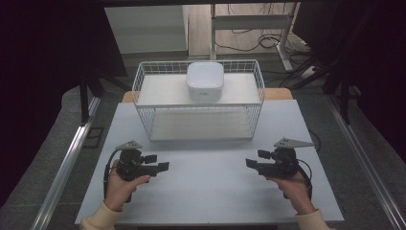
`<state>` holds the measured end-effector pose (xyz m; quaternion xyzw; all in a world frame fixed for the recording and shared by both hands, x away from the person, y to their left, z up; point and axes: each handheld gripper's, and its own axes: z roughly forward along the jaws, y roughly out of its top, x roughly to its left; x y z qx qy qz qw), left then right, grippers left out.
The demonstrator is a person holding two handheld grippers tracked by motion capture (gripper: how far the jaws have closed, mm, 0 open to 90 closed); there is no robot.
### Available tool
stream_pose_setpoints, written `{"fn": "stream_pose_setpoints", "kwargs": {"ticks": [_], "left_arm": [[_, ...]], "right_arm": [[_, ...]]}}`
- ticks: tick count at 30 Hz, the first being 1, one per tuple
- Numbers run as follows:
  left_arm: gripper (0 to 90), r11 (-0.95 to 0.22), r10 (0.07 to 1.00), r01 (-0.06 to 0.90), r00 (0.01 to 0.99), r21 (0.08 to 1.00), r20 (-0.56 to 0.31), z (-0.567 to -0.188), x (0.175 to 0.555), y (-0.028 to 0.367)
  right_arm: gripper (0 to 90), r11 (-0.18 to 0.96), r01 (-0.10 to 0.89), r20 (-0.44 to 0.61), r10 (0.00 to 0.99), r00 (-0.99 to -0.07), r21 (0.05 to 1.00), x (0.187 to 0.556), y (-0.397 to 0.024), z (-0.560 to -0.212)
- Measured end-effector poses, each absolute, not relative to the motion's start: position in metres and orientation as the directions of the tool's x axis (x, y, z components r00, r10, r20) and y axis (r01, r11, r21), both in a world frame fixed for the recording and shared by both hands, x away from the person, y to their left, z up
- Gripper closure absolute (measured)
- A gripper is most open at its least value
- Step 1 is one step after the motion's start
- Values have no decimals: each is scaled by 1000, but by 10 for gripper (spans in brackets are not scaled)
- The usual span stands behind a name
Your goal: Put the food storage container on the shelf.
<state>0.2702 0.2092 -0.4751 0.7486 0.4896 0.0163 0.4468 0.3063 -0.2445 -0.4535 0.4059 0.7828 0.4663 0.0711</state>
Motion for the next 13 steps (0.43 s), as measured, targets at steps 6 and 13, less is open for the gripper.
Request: {"fn": "stream_pose_setpoints", "kwargs": {"ticks": [6,13], "left_arm": [[301,-129,755,731,511,670,-412,-483,269,212],[295,-118,763,718,508,685,-400,-480,266,219]], "right_arm": [[292,248,570,255,708,-658,783,304,-244,-461],[242,233,522,214,721,-659,820,302,-246,-462]]}}
